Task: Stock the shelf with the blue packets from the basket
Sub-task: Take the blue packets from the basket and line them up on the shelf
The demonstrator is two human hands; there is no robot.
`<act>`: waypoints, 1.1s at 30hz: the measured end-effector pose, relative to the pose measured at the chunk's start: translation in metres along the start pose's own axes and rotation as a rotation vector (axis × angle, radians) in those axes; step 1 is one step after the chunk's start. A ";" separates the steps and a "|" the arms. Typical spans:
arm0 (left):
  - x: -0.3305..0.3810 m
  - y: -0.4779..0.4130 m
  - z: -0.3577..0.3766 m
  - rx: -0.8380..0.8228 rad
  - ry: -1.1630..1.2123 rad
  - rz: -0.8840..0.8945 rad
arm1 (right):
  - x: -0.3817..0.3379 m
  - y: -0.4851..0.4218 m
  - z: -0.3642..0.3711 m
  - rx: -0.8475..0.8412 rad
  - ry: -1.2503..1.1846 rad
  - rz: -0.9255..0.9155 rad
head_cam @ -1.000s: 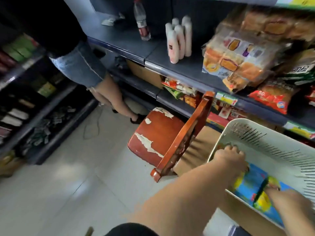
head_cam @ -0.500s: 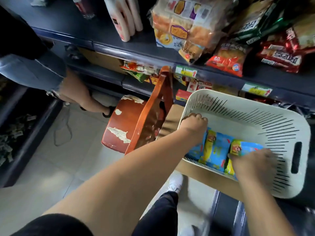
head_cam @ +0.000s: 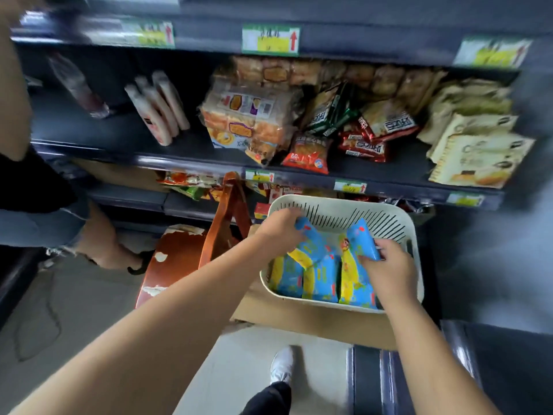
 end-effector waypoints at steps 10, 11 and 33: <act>0.052 0.124 -0.109 0.202 0.560 0.000 | -0.135 0.097 -0.093 -0.002 -0.668 -0.159; 0.059 0.139 -0.116 0.215 0.616 0.009 | -0.141 0.108 -0.101 -0.023 -0.705 -0.157; 0.374 0.317 -0.141 -0.398 0.865 0.872 | -0.184 0.402 -0.368 0.715 -0.652 -0.460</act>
Point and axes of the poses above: each hand's wrist, its own y-axis away from the middle knuckle, its own z-axis out of the palm, x = y × z, the point moved 6 cm from there along -y, towards the middle knuckle, and after that the axes turned 14 degrees about -y, right-handed, at the moved point
